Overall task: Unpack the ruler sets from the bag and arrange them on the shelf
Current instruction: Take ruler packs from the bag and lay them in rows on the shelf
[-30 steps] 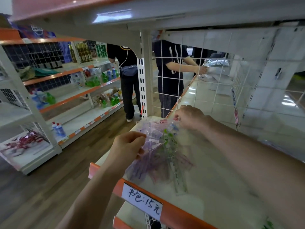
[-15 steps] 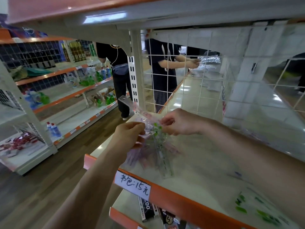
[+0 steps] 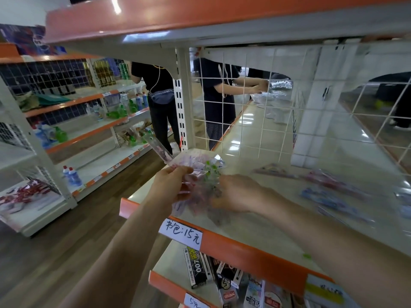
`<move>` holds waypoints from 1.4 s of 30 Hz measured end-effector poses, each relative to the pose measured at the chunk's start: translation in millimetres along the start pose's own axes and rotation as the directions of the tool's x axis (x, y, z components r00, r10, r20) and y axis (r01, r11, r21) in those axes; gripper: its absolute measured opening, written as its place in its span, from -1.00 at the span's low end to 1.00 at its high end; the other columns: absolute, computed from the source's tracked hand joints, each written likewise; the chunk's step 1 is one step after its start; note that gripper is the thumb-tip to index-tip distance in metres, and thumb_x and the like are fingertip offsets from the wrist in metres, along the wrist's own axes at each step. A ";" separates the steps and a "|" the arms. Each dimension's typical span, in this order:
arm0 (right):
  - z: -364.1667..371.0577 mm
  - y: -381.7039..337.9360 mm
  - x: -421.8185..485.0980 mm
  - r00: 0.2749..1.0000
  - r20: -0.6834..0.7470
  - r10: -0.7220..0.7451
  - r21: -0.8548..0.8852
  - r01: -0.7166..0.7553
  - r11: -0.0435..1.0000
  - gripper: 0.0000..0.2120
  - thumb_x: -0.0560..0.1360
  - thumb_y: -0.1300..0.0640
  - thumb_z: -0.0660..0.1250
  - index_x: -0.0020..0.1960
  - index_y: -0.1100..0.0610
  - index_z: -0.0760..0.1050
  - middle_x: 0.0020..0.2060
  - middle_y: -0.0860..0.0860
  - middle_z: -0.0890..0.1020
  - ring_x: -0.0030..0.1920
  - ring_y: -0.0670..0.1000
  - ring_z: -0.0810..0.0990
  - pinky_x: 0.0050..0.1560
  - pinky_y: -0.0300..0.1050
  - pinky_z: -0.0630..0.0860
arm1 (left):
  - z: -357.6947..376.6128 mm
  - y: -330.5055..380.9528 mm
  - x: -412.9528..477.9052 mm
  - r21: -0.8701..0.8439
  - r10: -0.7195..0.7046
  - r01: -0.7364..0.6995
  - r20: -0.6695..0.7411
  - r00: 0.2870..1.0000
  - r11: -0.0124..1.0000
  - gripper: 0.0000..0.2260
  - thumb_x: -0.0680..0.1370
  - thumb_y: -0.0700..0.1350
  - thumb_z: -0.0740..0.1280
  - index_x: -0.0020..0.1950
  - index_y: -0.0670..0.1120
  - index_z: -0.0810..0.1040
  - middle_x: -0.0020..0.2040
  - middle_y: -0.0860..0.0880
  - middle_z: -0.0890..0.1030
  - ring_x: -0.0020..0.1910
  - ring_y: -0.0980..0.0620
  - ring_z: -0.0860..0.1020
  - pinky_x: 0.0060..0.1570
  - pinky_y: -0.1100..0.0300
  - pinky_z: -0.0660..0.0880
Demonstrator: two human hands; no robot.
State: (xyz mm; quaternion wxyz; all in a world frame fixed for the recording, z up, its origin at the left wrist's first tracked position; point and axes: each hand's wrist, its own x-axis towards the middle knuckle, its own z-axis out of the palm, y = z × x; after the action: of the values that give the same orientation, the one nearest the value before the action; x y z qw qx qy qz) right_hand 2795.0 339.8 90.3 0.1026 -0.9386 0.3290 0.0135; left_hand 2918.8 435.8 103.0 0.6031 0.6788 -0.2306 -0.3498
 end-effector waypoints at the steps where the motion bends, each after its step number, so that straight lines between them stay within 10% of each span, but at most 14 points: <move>1: 5.6 -3.0 0.9 0.999 -0.027 0.020 0.008 -0.020 1.000 -0.46 0.44 -0.30 0.29 0.27 0.02 0.45 0.11 0.04 0.59 0.09 0.09 0.57 -0.13 -0.17 0.39 | 0.2 -1.8 -0.5 0.010 0.003 -0.003 -0.002 1.000 1.000 -0.82 0.60 -0.16 0.21 0.07 -0.19 0.58 -0.17 -0.12 0.64 -0.21 -0.06 0.56 -0.08 0.07 0.54; 9: 6.2 -7.3 -5.6 0.994 -0.008 0.107 0.107 -0.106 0.989 -0.77 0.45 -0.03 0.35 -0.02 0.11 0.49 -0.02 0.05 0.61 0.01 0.10 0.58 -0.22 -0.18 0.37 | 2.1 -4.0 -4.8 -0.003 0.029 -0.029 0.005 1.000 1.000 -0.84 0.60 -0.19 0.20 0.00 -0.17 0.57 -0.21 -0.12 0.64 -0.26 -0.02 0.58 -0.29 0.19 0.56; 15: -0.3 24.5 -22.6 0.979 0.073 0.188 0.641 -0.191 0.744 -0.63 0.42 0.20 0.45 -0.41 0.12 0.31 -0.51 0.06 0.47 -0.42 0.04 0.57 -0.47 -0.17 0.49 | 17.9 -10.1 -4.1 -0.057 0.002 0.001 0.047 0.999 0.998 -0.86 0.59 -0.23 0.22 -0.02 -0.21 0.57 -0.36 -0.11 0.51 -0.39 -0.03 0.54 -0.33 0.11 0.56; 28: -45.2 95.7 -86.7 0.975 0.108 0.193 0.765 -0.205 0.610 -0.92 0.54 0.12 0.32 -0.12 0.04 0.55 -0.28 0.02 0.51 -0.43 -0.10 0.41 -0.48 -0.27 0.26 | 74.5 -3.0 1.1 0.009 -0.031 0.030 0.119 0.992 1.000 -0.87 0.60 -0.11 0.20 0.00 -0.14 0.50 -0.28 -0.09 0.49 -0.51 0.05 0.28 -0.53 0.28 0.23; 37: -45.0 138.1 -117.4 0.943 0.010 0.333 0.789 -0.212 0.577 -0.63 0.55 0.03 0.30 0.09 0.36 0.57 -0.38 0.04 0.54 -0.56 -0.14 0.34 -0.53 -0.31 0.28 | 107.9 -1.4 -0.4 0.073 0.028 -0.048 0.254 0.967 0.996 -0.87 0.55 -0.22 0.29 -0.19 -0.08 0.45 -0.41 -0.03 0.38 -0.51 0.09 0.26 -0.58 0.31 0.21; 42: -41.2 158.2 -133.8 0.941 -0.093 0.326 0.700 -0.171 0.693 -0.69 0.51 0.13 0.38 0.23 0.17 0.57 0.31 -0.02 0.52 0.03 -0.06 0.64 -0.29 -0.42 0.46 | 125.8 -3.7 -2.9 0.066 0.002 -0.023 0.304 0.953 0.998 -0.81 0.53 -0.22 0.33 -0.26 -0.09 0.41 -0.49 0.00 0.35 -0.58 0.12 0.24 -0.59 0.33 0.17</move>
State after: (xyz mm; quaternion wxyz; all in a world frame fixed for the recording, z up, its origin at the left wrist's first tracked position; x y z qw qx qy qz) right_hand 2590.3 293.1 114.0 0.4020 -0.7769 0.4442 -0.1938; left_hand 2821.8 355.8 96.5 0.5387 0.6359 -0.3368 -0.4381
